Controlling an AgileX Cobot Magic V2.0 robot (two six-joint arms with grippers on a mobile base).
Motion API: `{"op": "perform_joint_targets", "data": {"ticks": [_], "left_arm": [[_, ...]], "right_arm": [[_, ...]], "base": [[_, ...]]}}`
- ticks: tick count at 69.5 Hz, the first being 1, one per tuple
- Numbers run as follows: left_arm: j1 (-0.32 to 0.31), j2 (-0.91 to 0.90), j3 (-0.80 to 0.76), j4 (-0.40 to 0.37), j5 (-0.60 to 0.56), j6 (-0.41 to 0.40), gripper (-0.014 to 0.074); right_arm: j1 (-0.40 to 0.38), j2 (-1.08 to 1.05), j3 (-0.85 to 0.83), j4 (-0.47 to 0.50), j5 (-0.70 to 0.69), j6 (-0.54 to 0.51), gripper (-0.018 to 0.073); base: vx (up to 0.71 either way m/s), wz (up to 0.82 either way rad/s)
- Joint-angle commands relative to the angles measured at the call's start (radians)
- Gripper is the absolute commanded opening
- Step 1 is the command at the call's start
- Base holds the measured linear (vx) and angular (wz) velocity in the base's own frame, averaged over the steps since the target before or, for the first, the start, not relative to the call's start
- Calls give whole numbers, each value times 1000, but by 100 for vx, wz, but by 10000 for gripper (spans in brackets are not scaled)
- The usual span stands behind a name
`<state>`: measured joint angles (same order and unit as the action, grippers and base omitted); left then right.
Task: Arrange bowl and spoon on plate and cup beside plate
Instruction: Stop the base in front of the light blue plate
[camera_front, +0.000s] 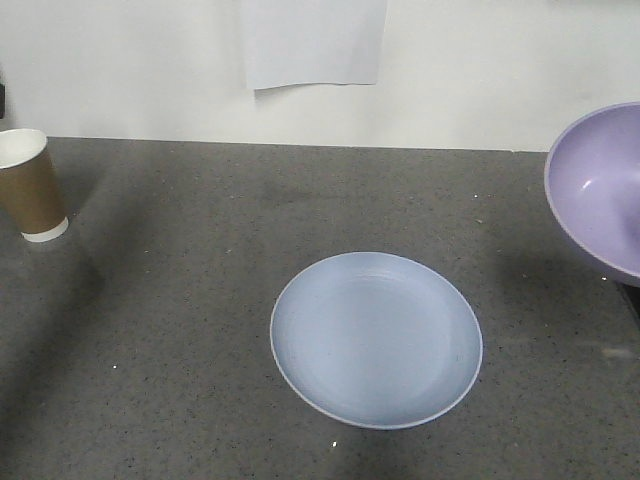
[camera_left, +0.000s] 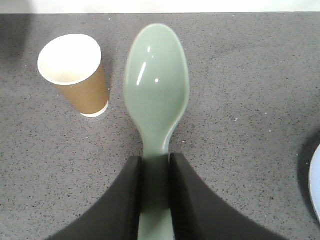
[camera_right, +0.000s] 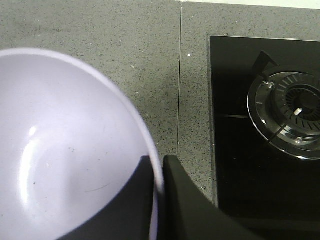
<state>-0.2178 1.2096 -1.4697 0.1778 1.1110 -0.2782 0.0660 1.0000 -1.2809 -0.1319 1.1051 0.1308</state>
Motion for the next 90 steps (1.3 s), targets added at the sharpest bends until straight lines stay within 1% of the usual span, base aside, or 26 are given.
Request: {"op": "perform_joint_targets", "data": {"ticks": [1, 90], "left_arm": [[-6, -21, -23, 9, -54, -4, -6], [-6, -21, -23, 9, -54, -4, -6]], "right_arm": [[-3, -10, -29, -11, -58, -3, -6], [-3, -10, -29, -11, -59, -3, -6]], "base": [[0, 0], [0, 0]]}}
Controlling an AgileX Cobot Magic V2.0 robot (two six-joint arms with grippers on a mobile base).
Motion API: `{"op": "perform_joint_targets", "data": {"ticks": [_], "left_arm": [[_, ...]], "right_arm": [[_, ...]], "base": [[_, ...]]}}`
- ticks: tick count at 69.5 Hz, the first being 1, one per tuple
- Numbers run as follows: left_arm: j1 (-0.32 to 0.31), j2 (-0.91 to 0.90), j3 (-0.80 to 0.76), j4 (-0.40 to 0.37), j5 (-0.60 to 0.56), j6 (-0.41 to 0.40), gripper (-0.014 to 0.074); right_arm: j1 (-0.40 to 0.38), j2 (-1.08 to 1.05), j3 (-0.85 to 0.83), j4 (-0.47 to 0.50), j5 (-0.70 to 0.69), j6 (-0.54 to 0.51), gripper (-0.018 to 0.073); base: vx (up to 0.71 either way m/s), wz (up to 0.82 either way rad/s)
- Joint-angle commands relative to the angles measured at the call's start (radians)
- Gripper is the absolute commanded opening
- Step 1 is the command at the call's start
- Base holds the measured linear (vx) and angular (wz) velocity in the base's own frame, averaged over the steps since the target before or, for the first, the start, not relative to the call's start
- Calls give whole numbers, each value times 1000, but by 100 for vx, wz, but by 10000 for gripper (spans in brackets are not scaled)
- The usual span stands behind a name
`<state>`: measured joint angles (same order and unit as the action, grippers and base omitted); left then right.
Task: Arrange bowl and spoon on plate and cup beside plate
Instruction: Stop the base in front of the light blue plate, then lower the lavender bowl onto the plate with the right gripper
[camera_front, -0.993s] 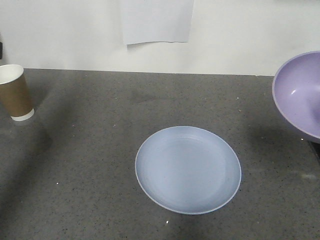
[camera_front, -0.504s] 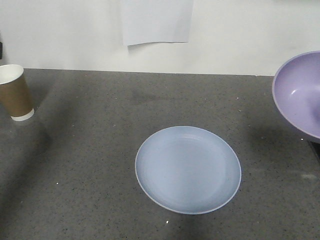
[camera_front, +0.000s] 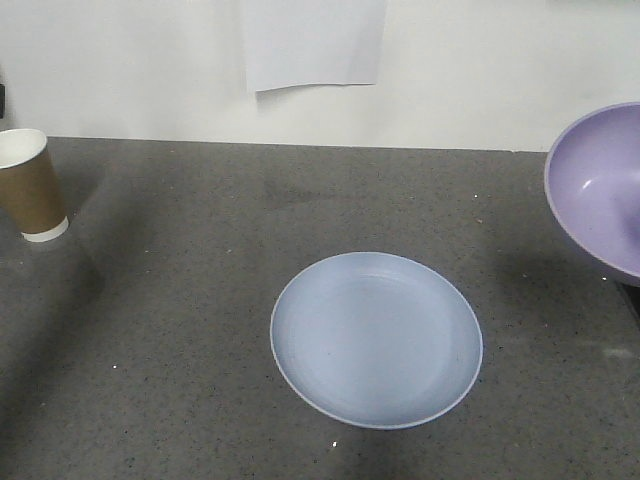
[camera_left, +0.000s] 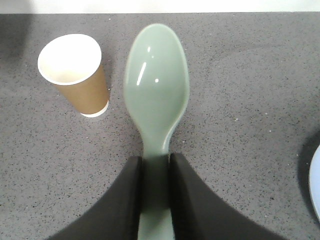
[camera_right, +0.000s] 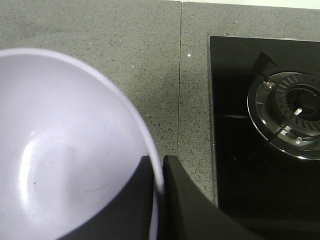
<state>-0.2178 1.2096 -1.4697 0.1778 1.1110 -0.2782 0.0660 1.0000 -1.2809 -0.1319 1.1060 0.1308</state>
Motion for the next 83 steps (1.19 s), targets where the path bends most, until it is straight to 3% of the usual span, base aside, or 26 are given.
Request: {"op": "perform_joint_targets", "data": {"ticks": [1, 40, 54, 71, 83], "left_arm": [[-6, -21, -23, 9, -54, -4, -6], [-6, -21, -23, 9, -54, -4, -6], [-6, -21, -23, 9, -54, -4, -6], [-6, -21, -23, 9, -54, -4, -6], [-6, -21, -23, 9, -54, -4, -6]], "right_arm": [[-3, -10, -29, -11, -60, -3, -6], [-3, -10, -29, 5, -62, -3, -6], [-3, 18, -29, 125, -98, -46, -6], [-3, 147, -27, 344, -105, -200, -3], [7, 255, -27, 421, -105, -265, -4]], "base": [[0, 0], [0, 0], [0, 0], [0, 0], [0, 0]]}}
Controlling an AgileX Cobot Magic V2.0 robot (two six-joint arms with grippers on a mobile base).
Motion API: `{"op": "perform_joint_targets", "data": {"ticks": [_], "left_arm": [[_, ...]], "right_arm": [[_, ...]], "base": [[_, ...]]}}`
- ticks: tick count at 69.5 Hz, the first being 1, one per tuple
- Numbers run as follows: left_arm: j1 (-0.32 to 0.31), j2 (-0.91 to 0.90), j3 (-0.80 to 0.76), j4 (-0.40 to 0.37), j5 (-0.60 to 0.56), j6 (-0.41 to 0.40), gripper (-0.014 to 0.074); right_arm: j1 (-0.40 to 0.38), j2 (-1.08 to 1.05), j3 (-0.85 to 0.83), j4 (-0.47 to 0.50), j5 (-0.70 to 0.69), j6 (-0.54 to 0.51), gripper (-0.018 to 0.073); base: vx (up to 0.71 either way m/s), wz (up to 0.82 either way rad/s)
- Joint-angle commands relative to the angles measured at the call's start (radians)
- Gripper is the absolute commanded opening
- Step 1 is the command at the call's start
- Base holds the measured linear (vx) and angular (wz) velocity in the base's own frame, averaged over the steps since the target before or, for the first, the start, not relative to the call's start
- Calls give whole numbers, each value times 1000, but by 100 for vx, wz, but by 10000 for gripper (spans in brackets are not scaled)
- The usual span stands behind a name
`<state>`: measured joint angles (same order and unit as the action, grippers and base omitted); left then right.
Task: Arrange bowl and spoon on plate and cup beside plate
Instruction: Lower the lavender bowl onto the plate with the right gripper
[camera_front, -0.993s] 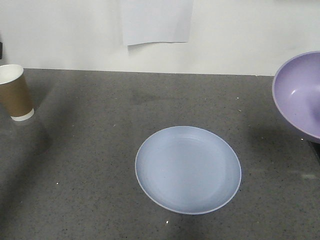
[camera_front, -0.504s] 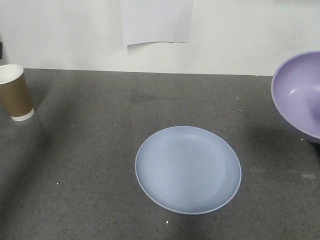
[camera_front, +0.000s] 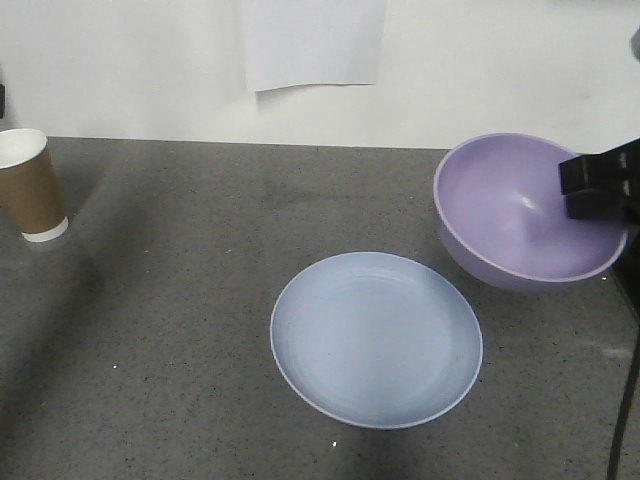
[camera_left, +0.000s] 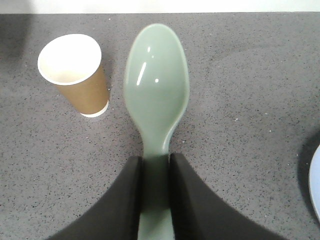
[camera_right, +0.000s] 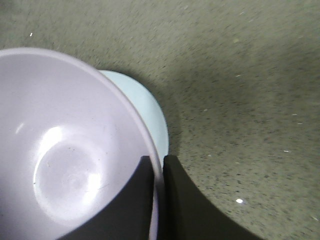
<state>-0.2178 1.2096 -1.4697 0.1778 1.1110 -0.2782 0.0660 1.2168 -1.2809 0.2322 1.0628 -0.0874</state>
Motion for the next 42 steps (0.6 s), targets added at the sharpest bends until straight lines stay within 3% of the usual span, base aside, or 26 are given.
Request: {"op": "perform_joint_targets", "data": {"ticks": [1, 22, 42], "left_arm": [[-6, -21, -23, 9, -54, -4, -6], [-6, -21, -23, 9, -54, -4, -6], [-6, -21, -23, 9, -54, -4, -6]], "right_arm": [[12, 43, -27, 56, -63, -50, -4], [210, 216, -27, 9, -134, -43, -4], [250, 352, -27, 13, -188, -39, -3]], "base": [[0, 0], [0, 0], [0, 0]]}}
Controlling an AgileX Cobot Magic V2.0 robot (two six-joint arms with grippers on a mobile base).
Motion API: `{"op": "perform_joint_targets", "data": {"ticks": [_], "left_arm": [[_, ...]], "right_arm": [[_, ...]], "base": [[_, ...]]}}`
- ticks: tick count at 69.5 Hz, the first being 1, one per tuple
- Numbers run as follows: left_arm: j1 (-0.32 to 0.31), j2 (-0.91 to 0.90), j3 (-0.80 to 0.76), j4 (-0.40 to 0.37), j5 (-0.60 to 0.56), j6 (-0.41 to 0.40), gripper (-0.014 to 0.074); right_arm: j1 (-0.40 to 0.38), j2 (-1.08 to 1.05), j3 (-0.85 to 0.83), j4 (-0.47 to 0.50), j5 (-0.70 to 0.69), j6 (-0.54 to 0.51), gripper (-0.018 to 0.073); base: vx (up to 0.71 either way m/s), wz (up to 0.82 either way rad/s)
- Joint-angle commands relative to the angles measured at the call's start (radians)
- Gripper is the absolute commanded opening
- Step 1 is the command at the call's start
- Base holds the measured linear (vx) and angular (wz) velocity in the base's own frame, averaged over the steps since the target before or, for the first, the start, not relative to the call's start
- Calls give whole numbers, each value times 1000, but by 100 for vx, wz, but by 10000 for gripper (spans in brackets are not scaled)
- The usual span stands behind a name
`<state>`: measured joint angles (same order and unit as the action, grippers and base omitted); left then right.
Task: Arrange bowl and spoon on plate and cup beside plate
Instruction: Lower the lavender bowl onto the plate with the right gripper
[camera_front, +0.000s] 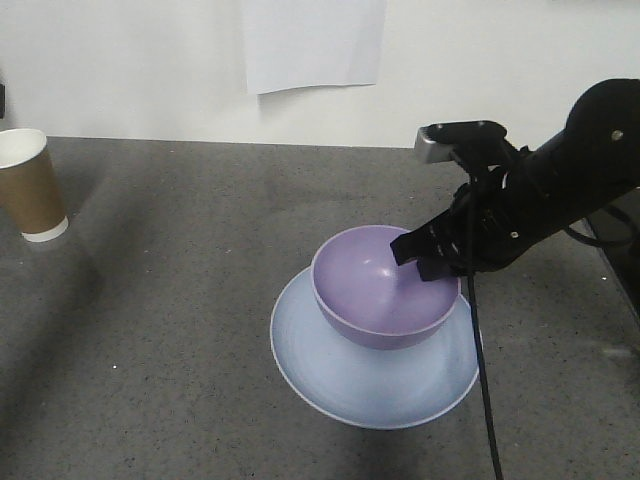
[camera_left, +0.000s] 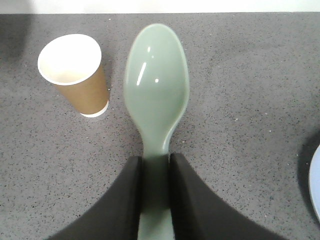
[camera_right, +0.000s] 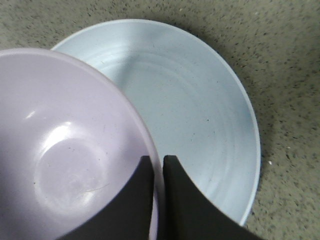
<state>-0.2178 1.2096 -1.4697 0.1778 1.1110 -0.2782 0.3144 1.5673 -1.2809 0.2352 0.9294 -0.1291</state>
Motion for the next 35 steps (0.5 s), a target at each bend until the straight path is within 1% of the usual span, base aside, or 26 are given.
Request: {"op": "perform_joint_targets", "data": {"ticks": [1, 20, 35], "left_arm": [[-6, -21, -23, 9, -54, -4, -6], [-6, -21, -23, 9, -54, -4, -6], [-6, -21, -23, 9, -54, -4, -6]], "right_arm": [[1, 7, -27, 12, -54, 2, -3], [1, 74, -23, 12, -62, 1, -3], [1, 75, 45, 12, -118, -1, -3]], "base": [[0, 0], [0, 0], [0, 0]]}}
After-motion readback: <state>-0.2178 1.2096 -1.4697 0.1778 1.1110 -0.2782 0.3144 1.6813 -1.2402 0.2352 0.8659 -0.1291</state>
